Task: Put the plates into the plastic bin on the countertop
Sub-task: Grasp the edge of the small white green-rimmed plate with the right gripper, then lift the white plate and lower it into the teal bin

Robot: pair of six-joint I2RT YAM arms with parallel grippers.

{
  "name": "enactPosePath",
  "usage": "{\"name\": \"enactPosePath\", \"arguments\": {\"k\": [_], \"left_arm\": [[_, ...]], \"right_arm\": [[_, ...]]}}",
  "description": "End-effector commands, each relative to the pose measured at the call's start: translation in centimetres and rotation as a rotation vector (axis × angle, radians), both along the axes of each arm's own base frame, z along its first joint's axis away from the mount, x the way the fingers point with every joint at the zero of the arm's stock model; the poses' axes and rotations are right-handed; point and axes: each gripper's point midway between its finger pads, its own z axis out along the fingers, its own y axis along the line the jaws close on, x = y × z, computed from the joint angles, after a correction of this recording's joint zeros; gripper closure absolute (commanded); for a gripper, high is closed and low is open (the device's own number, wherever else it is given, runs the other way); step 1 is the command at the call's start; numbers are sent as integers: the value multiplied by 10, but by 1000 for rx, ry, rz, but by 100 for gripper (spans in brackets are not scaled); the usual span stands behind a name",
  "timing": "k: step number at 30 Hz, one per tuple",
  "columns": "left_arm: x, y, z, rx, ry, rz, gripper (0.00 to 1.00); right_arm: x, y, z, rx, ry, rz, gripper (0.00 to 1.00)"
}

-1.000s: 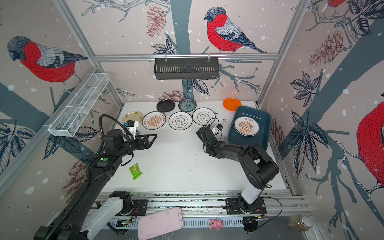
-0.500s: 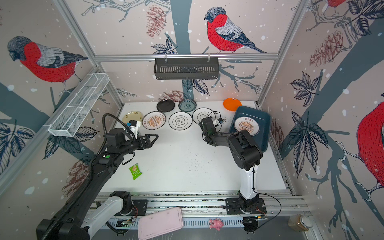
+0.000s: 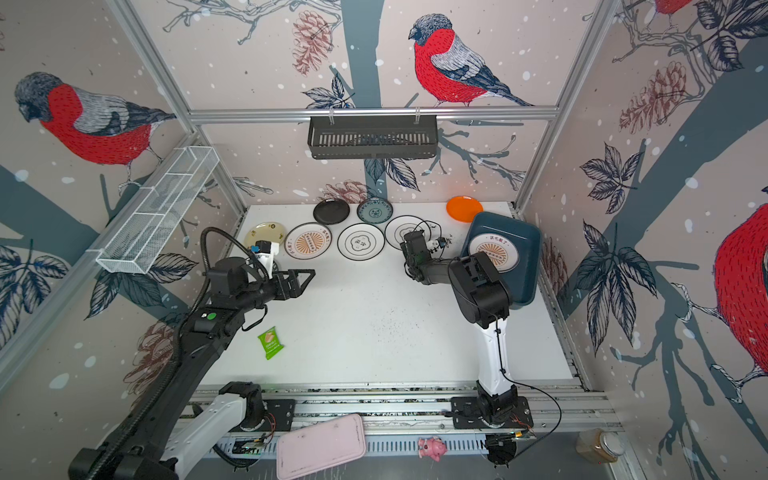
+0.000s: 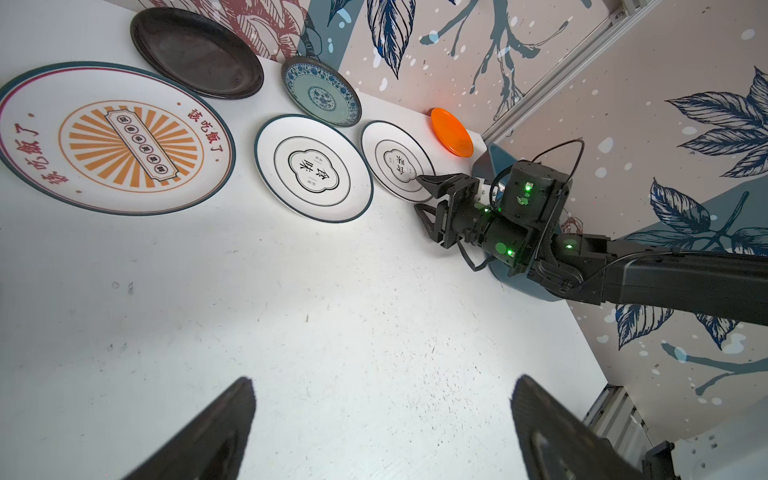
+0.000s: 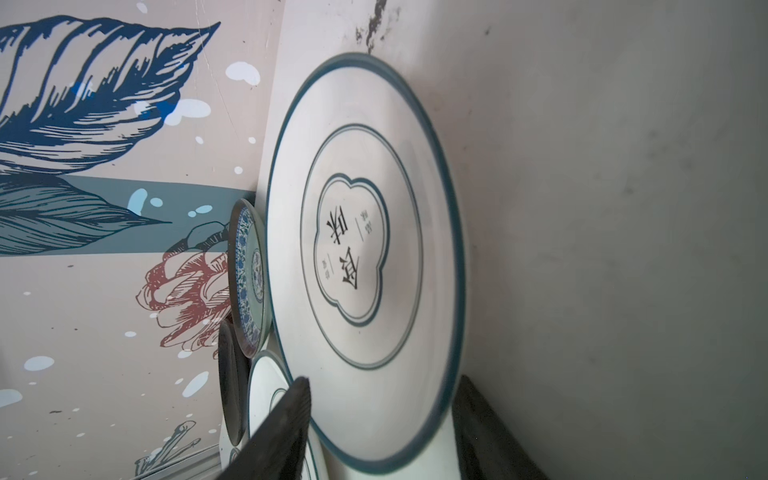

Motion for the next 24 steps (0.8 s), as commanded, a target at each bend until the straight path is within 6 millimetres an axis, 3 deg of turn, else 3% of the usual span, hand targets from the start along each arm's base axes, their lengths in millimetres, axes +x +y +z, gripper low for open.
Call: {"name": "enactPosePath", "arguments": {"k": [1,4,8,13,19,24], "left_arm": [[2,3,5,16,-22,9,4],[3,3,3,18,-18,10,4],[4,4,4,21,-18,17,4],[3,5,4,23,-21,21,4],[2,4,6,18,-30,19,4],[1,5,8,18,-42,23,4]], "right_arm": [[-5,-2,-26,22,74,-12,47],[-4,-4,-35,43,89,-30,56],[-7,-7,-42,54,117,-55,81],[-13,-13,-40,70,105,-71,96],[-16,-18,-8,29,35,-51,99],[-19,-19,39,-39,-51,-23,99]]}}
